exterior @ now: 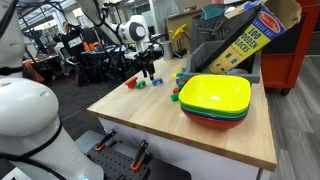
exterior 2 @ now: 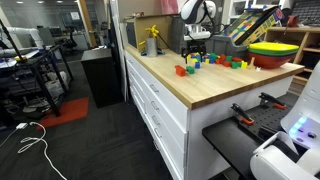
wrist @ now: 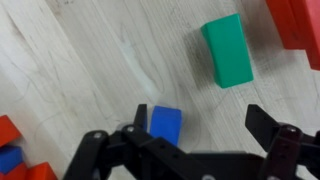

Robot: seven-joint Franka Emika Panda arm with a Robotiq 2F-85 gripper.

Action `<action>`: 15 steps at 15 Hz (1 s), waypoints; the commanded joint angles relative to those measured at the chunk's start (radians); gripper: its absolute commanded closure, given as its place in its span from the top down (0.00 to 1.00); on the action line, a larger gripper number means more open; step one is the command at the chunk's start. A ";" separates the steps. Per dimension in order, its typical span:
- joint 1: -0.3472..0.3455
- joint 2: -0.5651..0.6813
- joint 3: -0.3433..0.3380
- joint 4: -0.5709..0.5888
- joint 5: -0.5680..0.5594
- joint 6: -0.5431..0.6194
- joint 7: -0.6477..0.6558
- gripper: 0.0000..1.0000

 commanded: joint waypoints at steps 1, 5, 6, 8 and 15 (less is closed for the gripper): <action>0.002 0.017 -0.019 0.031 -0.011 -0.024 0.083 1.00; -0.003 0.044 -0.023 0.036 -0.005 -0.013 0.102 1.00; -0.001 0.049 -0.024 0.037 -0.008 -0.009 0.111 1.00; 0.006 0.058 -0.033 0.039 -0.026 -0.003 0.131 0.75; 0.005 0.060 -0.050 0.036 -0.069 -0.007 0.199 0.27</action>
